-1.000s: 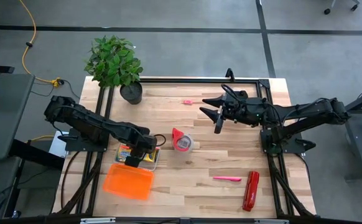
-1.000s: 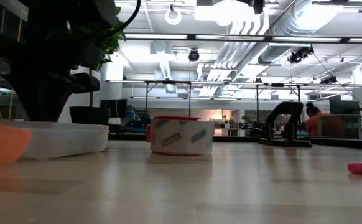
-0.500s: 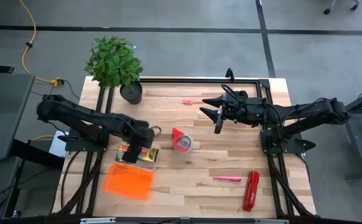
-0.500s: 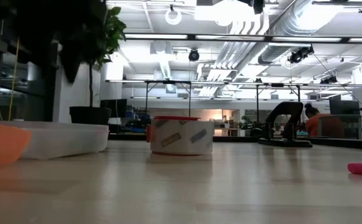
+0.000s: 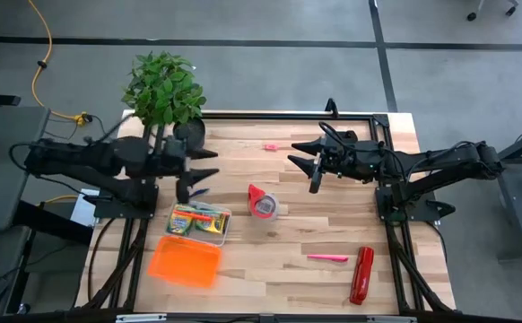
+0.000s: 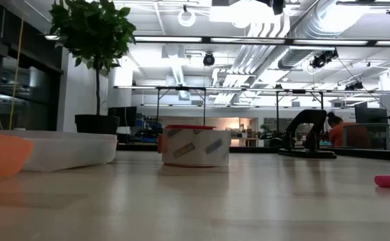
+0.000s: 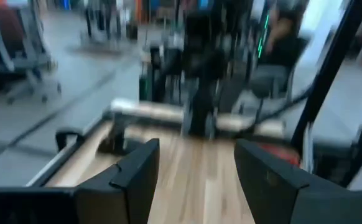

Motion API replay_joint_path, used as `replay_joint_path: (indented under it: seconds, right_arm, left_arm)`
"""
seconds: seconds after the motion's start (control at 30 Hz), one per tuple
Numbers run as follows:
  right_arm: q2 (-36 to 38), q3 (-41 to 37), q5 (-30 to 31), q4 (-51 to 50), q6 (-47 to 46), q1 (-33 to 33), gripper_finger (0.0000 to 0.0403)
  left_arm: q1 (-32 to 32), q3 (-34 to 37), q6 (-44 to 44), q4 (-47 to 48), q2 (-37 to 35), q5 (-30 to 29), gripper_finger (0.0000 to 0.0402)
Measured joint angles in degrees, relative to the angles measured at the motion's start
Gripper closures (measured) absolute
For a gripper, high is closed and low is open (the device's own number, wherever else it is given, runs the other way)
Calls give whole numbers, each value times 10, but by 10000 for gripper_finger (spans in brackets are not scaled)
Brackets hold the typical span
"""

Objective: Pack school essentials
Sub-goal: Put the pink pen into the orange supply box

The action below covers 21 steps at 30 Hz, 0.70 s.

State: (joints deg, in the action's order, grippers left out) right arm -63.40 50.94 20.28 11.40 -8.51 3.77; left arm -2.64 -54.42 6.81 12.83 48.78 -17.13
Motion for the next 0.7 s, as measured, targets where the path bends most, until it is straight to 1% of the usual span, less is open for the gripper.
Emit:
replay_joint_path:
  seconds: [0.1,0.2,0.27,0.43,0.63,0.7]
  right_arm:
    - [0,0,-14,0,0,0,231]
    - [0,0,-26,0,0,0,231]
    - [0,0,-29,0,0,0,231]
    - [0,0,-31,0,0,0,231]
    - [0,0,-31,0,-1,0,231]
    - [0,0,-40,0,-25,0,231]
  left_arm:
    - [-1,58,-4,-77,-35,0,206]
    - [-1,105,11,-112,-53,0,206]
    - [-1,122,19,-123,-56,0,206]
    - [0,129,19,-145,-55,-1,206]
    - [0,129,5,-145,-55,-1,206]
    - [0,129,5,-145,-55,-1,206]
